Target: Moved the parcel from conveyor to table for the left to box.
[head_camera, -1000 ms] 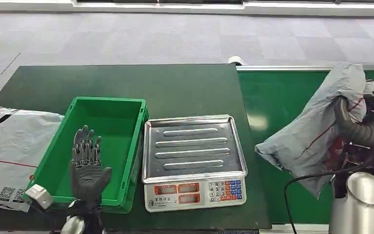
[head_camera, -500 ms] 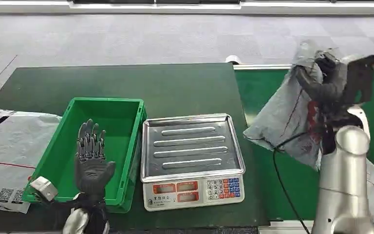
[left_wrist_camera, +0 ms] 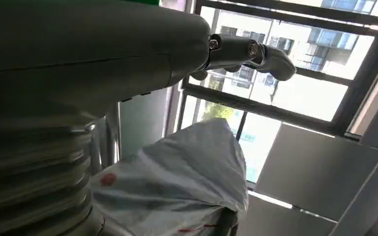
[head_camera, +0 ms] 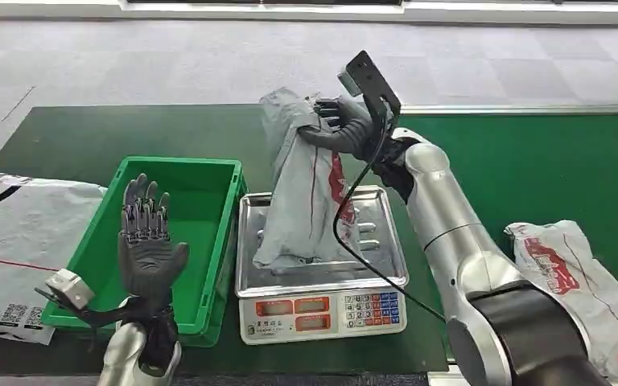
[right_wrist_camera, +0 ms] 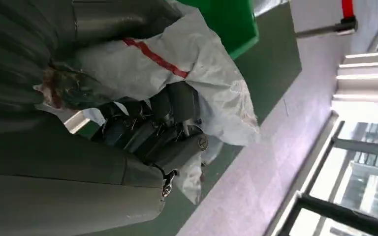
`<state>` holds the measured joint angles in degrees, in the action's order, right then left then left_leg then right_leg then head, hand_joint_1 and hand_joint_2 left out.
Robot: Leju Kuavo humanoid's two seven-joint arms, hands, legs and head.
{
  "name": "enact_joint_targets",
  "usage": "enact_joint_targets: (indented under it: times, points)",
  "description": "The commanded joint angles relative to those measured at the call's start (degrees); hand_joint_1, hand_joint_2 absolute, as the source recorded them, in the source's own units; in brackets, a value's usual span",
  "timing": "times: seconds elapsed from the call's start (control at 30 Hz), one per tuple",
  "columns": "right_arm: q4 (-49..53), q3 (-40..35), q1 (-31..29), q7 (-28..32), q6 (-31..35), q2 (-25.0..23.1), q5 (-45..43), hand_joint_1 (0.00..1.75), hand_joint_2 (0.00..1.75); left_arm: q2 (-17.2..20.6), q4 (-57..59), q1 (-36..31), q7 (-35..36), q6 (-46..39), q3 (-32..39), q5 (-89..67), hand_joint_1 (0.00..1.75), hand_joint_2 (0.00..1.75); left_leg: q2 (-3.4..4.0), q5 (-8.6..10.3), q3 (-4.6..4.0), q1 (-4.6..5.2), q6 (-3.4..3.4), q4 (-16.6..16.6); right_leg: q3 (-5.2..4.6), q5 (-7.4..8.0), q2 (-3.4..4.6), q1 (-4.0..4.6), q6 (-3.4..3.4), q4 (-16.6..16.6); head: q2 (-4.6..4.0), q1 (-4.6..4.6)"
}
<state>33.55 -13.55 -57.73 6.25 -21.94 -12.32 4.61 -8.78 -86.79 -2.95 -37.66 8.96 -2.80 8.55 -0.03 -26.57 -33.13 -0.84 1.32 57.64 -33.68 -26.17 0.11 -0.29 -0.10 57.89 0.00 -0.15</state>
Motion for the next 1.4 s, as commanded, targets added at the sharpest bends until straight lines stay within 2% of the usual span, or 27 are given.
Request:
enact_joint_targets:
  times: [0.03, 0.27, 0.37, 0.4, 0.43, 0.53, 0.7, 1.4]
  points:
    - [-10.3, -7.2, -5.4, -0.9, -1.1, -2.7, -0.8, 1.75, 1.75, -2.3, -1.9, -0.2, 1.8, 1.8, 6.0, -1.4, 0.00, 1.75, 0.14, 0.00, -0.02, 0.04, -0.06, 0.0, -0.06, 0.03, 0.13, -0.02, 0.01, 0.0, 0.00, 0.00]
    - [-12.5, -11.2, -3.0, -3.6, -4.8, -4.1, -1.3, 1.75, 1.75, -3.4, -2.8, -0.3, 2.3, 2.9, 7.3, -2.2, 0.00, 1.75, 0.08, 0.00, -0.01, 0.08, -0.05, 0.0, -0.03, 0.02, 0.08, -0.03, 0.01, 0.0, 0.00, 0.00]
    - [-13.2, -12.3, -2.4, -3.2, -4.3, -4.5, -0.9, 1.75, 1.75, -3.4, -2.8, -0.6, 2.5, 3.1, 7.5, -2.3, 0.00, 1.75, 0.09, 0.03, 0.11, 0.07, -0.07, -0.1, 0.07, 0.05, 0.08, -0.02, 0.01, -0.1, 0.00, 0.00]
    - [-13.9, -13.7, -2.7, -4.6, -4.9, -4.6, 0.0, 0.28, 1.75, -3.4, -2.9, -0.7, 2.6, 3.1, 7.6, -2.3, 0.00, 1.75, 0.04, 0.01, 0.05, 0.07, -0.05, 0.0, 0.03, 0.01, 0.03, -0.02, 0.01, 0.0, 0.00, 0.00]
    - [-14.7, -14.7, -2.6, -6.4, -5.7, -4.8, 0.7, 0.00, 1.75, -3.2, -3.0, -0.7, 2.6, 3.1, 7.8, -2.4, 0.00, 1.75, 0.07, 0.04, 0.08, 0.08, -0.07, -0.1, 0.03, 0.04, 0.06, -0.03, 0.01, -0.1, 0.00, 0.00]
    - [-15.9, -19.9, -2.1, -7.8, -12.3, -4.0, 3.4, 0.00, 1.75, -3.0, -2.5, -1.2, 3.1, 3.6, 8.3, -2.4, 0.00, 1.75, 0.04, 0.03, 0.09, 0.07, -0.07, -0.1, 0.05, 0.03, 0.03, -0.02, 0.01, -0.1, 0.00, 0.00]
    - [-16.6, -22.4, -0.7, -5.6, -15.5, -2.8, 3.8, 0.00, 1.75, -3.2, -1.6, -1.6, 3.1, 3.9, 8.5, -2.4, 0.00, 1.75, -0.08, 0.03, 0.07, 0.05, -0.06, 0.0, 0.08, 0.00, -0.08, 0.00, 0.02, -0.1, 0.00, 0.00]
    - [-15.7, -24.5, -1.5, -4.1, -18.9, -2.6, 3.4, 0.00, 1.75, -3.1, -1.5, -2.5, 3.3, 4.2, 7.7, -3.0, 0.00, 1.75, -0.07, 0.08, 0.08, 0.08, -0.08, 0.0, 0.03, 0.05, -0.09, -0.03, 0.02, -0.1, 0.00, 0.00]
